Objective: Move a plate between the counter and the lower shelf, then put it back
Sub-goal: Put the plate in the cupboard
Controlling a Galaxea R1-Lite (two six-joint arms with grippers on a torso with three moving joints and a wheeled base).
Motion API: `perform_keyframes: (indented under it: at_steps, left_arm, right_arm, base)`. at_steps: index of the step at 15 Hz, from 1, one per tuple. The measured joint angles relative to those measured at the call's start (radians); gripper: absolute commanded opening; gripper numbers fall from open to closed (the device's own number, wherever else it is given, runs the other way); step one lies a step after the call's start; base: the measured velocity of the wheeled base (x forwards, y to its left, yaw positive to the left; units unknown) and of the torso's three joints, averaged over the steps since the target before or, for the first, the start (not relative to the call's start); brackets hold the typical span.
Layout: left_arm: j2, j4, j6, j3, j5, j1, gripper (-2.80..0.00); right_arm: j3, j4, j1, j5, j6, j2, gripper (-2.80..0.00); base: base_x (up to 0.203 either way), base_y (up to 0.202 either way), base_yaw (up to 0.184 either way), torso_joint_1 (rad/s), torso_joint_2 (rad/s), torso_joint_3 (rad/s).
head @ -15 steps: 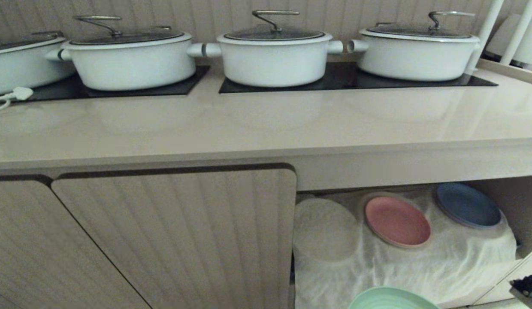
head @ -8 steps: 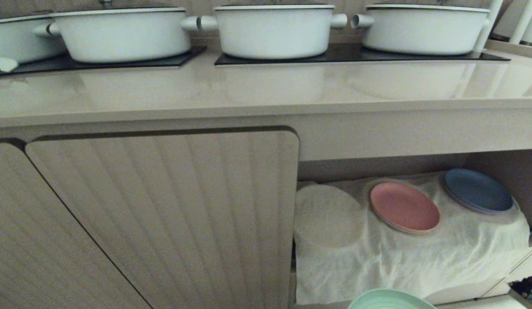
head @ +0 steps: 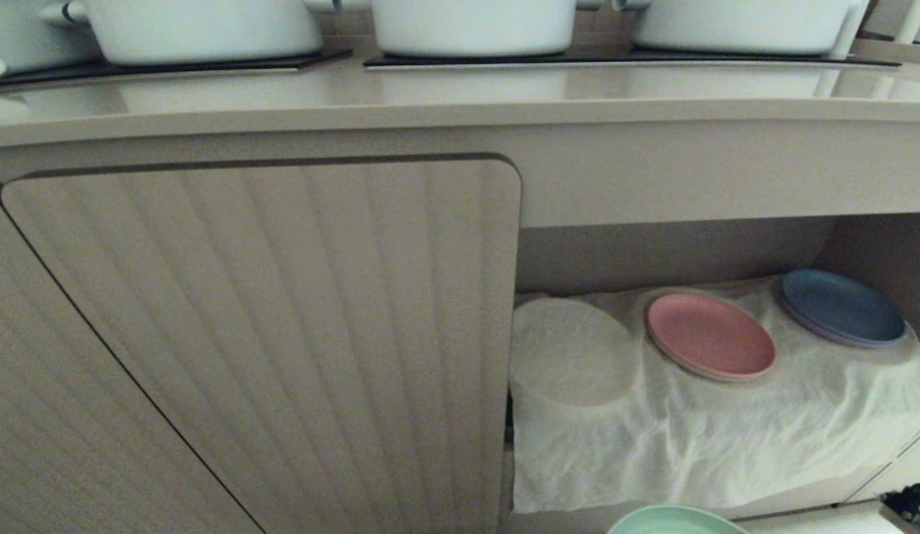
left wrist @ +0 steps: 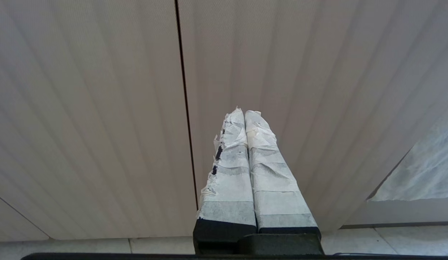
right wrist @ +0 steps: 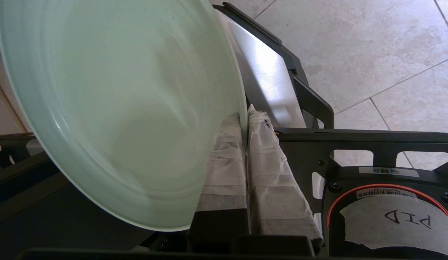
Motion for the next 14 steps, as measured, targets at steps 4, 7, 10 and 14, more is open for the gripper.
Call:
perform_keyframes:
  at_steps: [4, 7, 10, 14]
  left_arm:
    - [0.000, 0.000, 0.000, 0.000, 0.000, 0.000, -2.80]
    - [0.000, 0.000, 0.000, 0.000, 0.000, 0.000, -2.80]
    - [0.000, 0.000, 0.000, 0.000, 0.000, 0.000, -2.80]
    - [0.000, 0.000, 0.000, 0.000, 0.000, 0.000, -2.80]
  right_arm:
    - [0.001, 0.000, 0.000, 0.000, 0.000, 0.000, -2.80]
    - [0.007, 0.000, 0.000, 0.000, 0.000, -0.002, -2.80]
    - [0.013, 0.009, 0.000, 0.008, 0.003, -0.021, -2.80]
    - [0.014, 0.010, 0.000, 0.014, -0.001, -0.037, -2.80]
  base:
    - [0.000, 0.000, 0.000, 0.000, 0.00, 0.000]
    - [0.000, 0.000, 0.000, 0.000, 0.00, 0.000]
    - [0.000, 0.000, 0.000, 0.000, 0.00, 0.000]
    - [0.000, 0.000, 0.000, 0.000, 0.00, 0.000]
